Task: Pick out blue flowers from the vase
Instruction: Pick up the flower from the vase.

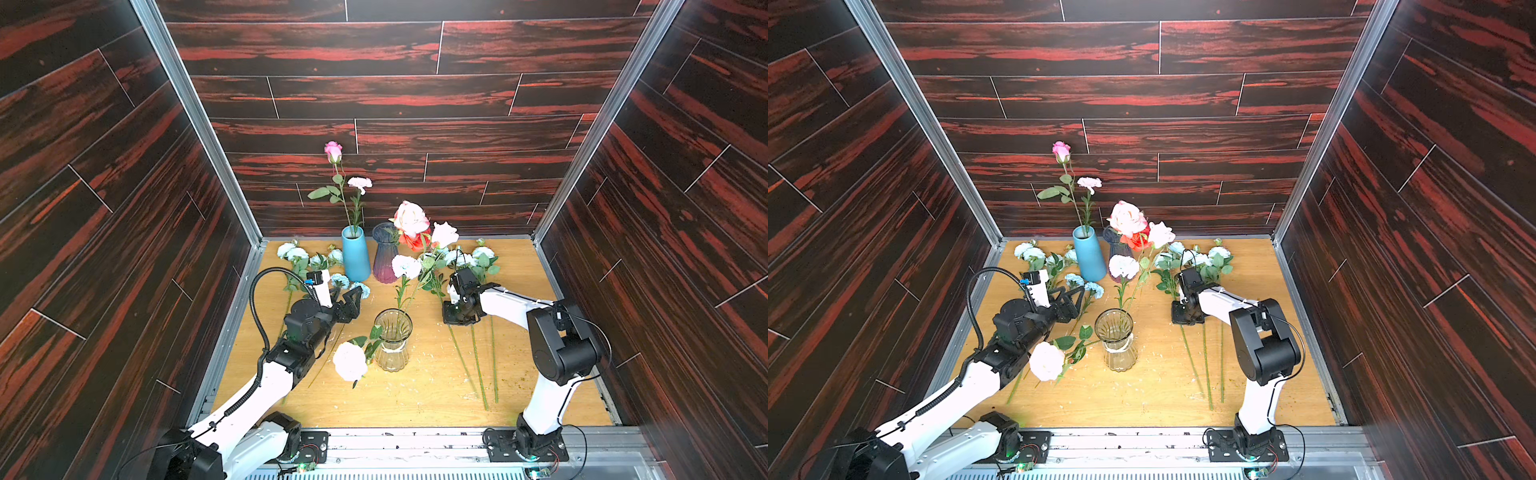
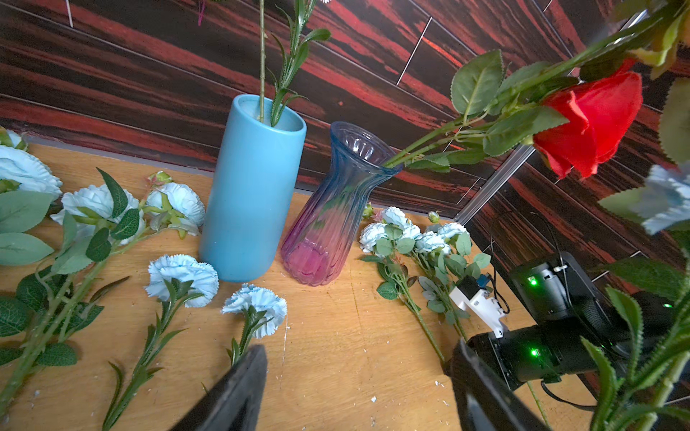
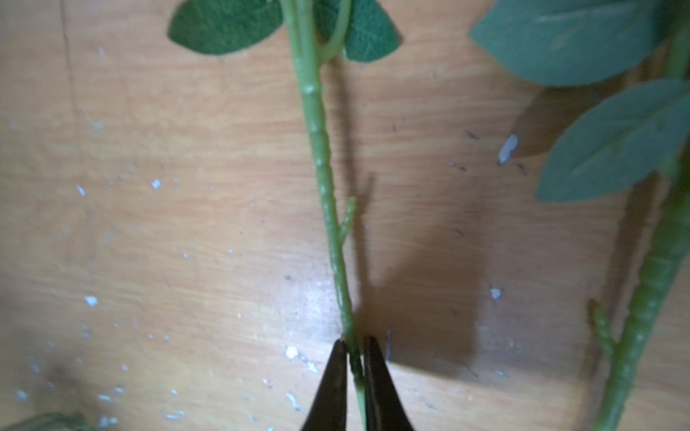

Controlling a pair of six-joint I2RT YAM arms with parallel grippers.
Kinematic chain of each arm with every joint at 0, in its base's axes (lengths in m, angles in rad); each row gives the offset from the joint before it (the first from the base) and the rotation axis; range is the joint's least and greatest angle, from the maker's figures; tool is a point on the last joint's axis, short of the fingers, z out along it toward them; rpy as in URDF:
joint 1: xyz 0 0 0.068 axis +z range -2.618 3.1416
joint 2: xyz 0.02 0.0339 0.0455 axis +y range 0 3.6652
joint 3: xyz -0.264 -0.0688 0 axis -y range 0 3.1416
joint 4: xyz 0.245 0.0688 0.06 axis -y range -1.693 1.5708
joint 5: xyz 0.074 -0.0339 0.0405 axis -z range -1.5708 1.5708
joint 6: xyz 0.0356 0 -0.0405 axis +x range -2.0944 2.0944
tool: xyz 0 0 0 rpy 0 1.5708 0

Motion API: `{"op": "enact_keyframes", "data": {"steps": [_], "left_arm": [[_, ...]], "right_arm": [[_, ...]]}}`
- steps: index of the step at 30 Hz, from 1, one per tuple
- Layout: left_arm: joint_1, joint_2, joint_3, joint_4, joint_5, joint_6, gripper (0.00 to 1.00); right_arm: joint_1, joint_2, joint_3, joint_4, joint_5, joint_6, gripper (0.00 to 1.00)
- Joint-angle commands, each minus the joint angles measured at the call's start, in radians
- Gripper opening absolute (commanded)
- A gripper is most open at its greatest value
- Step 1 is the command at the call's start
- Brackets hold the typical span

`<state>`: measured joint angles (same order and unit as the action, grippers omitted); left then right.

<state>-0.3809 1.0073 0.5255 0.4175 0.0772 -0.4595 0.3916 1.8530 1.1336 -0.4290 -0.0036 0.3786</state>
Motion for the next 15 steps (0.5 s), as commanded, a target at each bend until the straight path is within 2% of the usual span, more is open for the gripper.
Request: {"op": "enact_keyframes", "data": {"steps": [1, 5, 9, 15], "left_arm": [[-0.003, -0.028, 0.008, -0.006, -0.015, 0.019, 0.79], [-0.004, -0.042, 0.004, -0.011, -0.028, 0.018, 0.80], [-0.003, -0.058, 0.004, -0.024, -0.027, 0.023, 0.80], [-0.004, -0.084, 0.007, -0.041, -0.006, 0.030, 0.80]], "right_arm": [[-0.009, 0.014, 0.023, 0.019, -0.017, 0.062, 0.06], [-0.019, 0.001, 0.017, 0.052, -0.035, 0.088, 0.04], [-0.017, -0.050, -0.001, 0.068, -0.047, 0.066, 0.21], [0.025, -0.238, -0.082, 0.114, -0.021, 0.005, 0.32]]}}
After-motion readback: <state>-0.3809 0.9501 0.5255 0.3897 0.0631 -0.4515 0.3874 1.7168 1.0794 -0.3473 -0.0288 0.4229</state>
